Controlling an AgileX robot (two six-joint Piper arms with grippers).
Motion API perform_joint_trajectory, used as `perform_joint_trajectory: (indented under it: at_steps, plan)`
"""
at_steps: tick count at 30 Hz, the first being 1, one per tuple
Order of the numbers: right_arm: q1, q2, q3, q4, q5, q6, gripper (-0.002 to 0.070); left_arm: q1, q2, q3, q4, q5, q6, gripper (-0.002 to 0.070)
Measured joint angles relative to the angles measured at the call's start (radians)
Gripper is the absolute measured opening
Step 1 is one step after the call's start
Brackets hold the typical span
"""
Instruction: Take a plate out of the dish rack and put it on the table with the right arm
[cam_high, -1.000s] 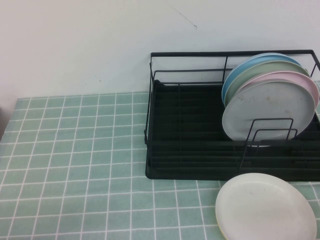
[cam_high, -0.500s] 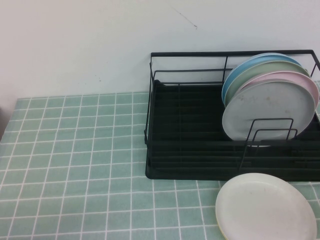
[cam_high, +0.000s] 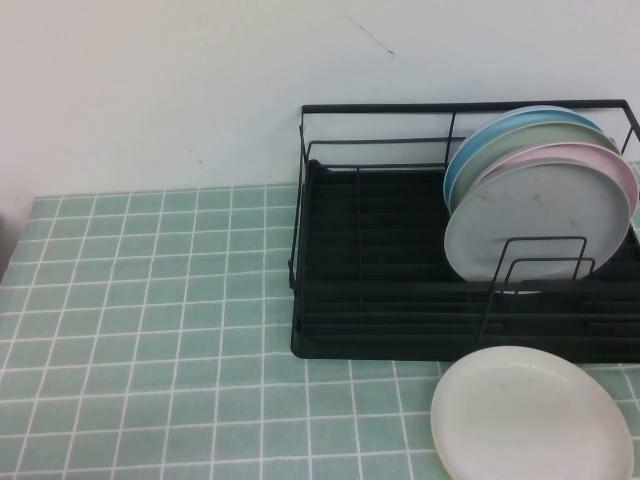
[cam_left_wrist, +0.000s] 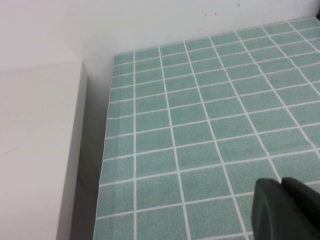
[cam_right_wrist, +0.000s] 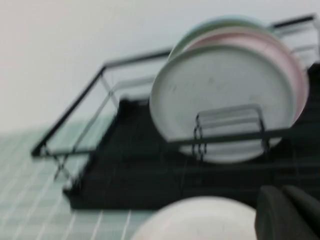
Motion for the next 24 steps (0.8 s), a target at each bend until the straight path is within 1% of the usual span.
perform_joint_trajectory:
  at_steps: [6,13,24]
  plan:
    - [0.0,0.345,-0.194,-0.051,0.129,-0.104,-0.0001,0.0,0.0,0.0,0.0,0.0,0.0,-0.0003]
    - [0.0,0.661,-0.392,-0.054,0.175,-0.2,-0.0001,0.0,0.0,0.0,0.0,0.0,0.0,-0.0003]
    - [0.0,0.964,-0.621,-0.029,0.197,-0.289,-0.0002,0.0,0.0,0.0,0.0,0.0,0.0,-0.0003]
